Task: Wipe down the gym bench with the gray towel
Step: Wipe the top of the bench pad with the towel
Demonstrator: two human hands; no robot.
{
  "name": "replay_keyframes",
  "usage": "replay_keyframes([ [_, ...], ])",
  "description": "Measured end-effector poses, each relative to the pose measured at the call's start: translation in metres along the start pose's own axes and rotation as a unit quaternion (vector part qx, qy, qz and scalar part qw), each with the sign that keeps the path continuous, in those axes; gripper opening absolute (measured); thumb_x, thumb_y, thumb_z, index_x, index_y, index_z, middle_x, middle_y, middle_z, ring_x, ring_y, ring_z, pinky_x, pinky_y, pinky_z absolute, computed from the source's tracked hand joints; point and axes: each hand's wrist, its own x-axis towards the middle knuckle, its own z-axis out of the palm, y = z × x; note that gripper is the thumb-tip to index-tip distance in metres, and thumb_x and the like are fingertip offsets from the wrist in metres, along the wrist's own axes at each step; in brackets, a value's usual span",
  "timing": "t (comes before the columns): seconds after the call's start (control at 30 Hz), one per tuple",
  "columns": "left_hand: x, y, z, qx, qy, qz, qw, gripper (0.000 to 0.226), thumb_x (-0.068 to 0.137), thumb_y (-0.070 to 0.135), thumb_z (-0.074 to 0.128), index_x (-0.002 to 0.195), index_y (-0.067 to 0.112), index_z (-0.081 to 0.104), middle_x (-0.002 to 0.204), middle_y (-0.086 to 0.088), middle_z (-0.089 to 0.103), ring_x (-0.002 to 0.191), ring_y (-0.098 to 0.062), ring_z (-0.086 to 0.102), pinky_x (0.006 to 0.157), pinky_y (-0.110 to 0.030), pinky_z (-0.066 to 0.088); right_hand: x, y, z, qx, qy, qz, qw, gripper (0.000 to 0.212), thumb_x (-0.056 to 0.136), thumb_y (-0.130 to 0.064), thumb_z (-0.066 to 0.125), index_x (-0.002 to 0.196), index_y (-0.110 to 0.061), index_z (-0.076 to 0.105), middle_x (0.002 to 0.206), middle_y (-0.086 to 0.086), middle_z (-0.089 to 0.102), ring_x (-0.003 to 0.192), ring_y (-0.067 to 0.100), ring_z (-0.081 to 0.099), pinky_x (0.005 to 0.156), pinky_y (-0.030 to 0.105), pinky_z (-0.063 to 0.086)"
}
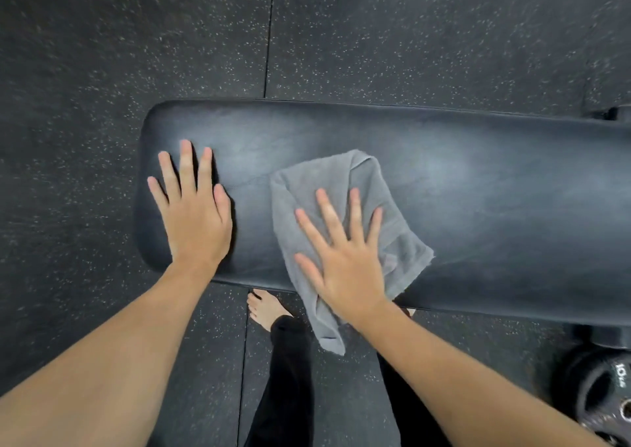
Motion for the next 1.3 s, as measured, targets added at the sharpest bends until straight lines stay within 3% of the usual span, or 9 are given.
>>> replay_keyframes([
  [0.13, 0.001, 0.066, -0.004, -0.045, 0.036, 0.045, 0.997, 0.053, 0.107, 0.027, 0.031, 0.158, 0.010, 0.033, 0.171, -0.010, 0.021, 0.158, -0.034, 0.017, 0.125, -0.058, 0.016, -0.037, 0.019, 0.004, -0.021, -0.005, -0.047, 0.999, 0.063, 0.105, -0.059, 0.034, 0.161, -0.033, 0.023, 0.171, 0.002, 0.016, 0.156, 0.043, 0.011, 0.121, 0.068, 0.015],
  [0.3, -0.007, 0.182, 0.003, -0.156, 0.026, 0.063, 0.985, 0.052, 0.109, 0.029, 0.030, 0.157, 0.011, 0.038, 0.170, -0.008, 0.025, 0.158, -0.029, 0.019, 0.127, -0.053, 0.014, -0.099, 0.110, -0.013, 0.004, 0.001, 0.074, 0.997, 0.058, 0.105, -0.053, 0.030, 0.159, -0.031, 0.029, 0.171, 0.000, 0.018, 0.158, 0.038, 0.007, 0.123, 0.067, 0.010],
  [0.37, -0.022, 0.209, 0.018, -0.105, -0.008, 0.055, 0.993, 0.058, 0.109, 0.037, 0.024, 0.162, 0.014, 0.027, 0.173, -0.005, 0.015, 0.160, -0.028, 0.012, 0.127, -0.057, 0.013, -0.119, 0.148, -0.020, 0.025, 0.000, 0.122, 0.992, 0.059, 0.103, -0.051, 0.033, 0.158, -0.029, 0.033, 0.171, -0.001, 0.016, 0.159, 0.036, 0.004, 0.122, 0.068, 0.007],
  [0.47, -0.031, 0.213, 0.035, -0.013, -0.027, 0.045, 0.999, 0.064, 0.108, 0.043, 0.021, 0.165, 0.018, 0.009, 0.174, -0.002, 0.003, 0.160, -0.028, 0.002, 0.128, -0.056, 0.005, -0.125, 0.168, -0.027, 0.059, -0.005, 0.136, 0.989, 0.061, 0.101, -0.049, 0.037, 0.158, -0.030, 0.032, 0.172, 0.001, 0.011, 0.158, 0.038, -0.002, 0.121, 0.071, 0.005],
  [0.7, -0.029, 0.213, 0.034, -0.004, -0.016, 0.048, 0.999, 0.064, 0.106, 0.041, 0.026, 0.165, 0.018, 0.014, 0.174, -0.003, 0.008, 0.160, -0.029, 0.005, 0.128, -0.057, 0.006, -0.058, 0.134, -0.027, 0.073, 0.039, 0.208, 0.975, 0.068, 0.099, -0.063, 0.036, 0.159, -0.032, 0.031, 0.171, 0.015, 0.011, 0.153, 0.054, -0.002, 0.114, 0.080, 0.001],
  [0.93, -0.028, 0.213, 0.034, -0.002, -0.001, 0.054, 0.999, 0.064, 0.105, 0.038, 0.027, 0.164, 0.017, 0.017, 0.173, -0.005, 0.011, 0.160, -0.028, 0.007, 0.128, -0.057, 0.007, 0.082, 0.147, -0.046, 0.047, 0.086, 0.121, 0.988, 0.062, 0.100, -0.057, 0.036, 0.157, -0.032, 0.037, 0.168, 0.008, 0.027, 0.154, 0.049, 0.014, 0.118, 0.075, 0.005],
  [1.03, -0.028, 0.212, 0.034, -0.010, 0.003, 0.051, 0.999, 0.064, 0.105, 0.038, 0.030, 0.164, 0.018, 0.017, 0.173, -0.004, 0.012, 0.160, -0.028, 0.008, 0.128, -0.056, 0.006, 0.074, 0.183, -0.053, 0.052, 0.080, 0.084, 0.992, 0.056, 0.103, -0.050, 0.037, 0.156, -0.031, 0.039, 0.167, 0.002, 0.030, 0.156, 0.036, 0.018, 0.123, 0.065, 0.009],
  [1.2, -0.028, 0.213, 0.036, -0.015, 0.017, 0.052, 0.998, 0.063, 0.106, 0.038, 0.031, 0.164, 0.019, 0.018, 0.173, -0.004, 0.012, 0.160, -0.030, 0.008, 0.128, -0.055, 0.005, 0.012, 0.286, -0.071, 0.082, 0.101, 0.187, 0.974, 0.053, 0.105, -0.045, 0.039, 0.156, -0.030, 0.038, 0.169, -0.004, 0.025, 0.159, 0.026, 0.011, 0.126, 0.060, 0.004],
  [1.3, -0.028, 0.213, 0.037, -0.012, 0.022, 0.055, 0.998, 0.063, 0.106, 0.039, 0.030, 0.164, 0.018, 0.018, 0.173, -0.004, 0.013, 0.160, -0.030, 0.009, 0.127, -0.055, 0.004, -0.009, 0.310, -0.077, 0.085, 0.092, 0.182, 0.975, 0.054, 0.105, -0.045, 0.039, 0.157, -0.030, 0.036, 0.170, -0.004, 0.021, 0.159, 0.027, 0.007, 0.126, 0.060, 0.002],
])
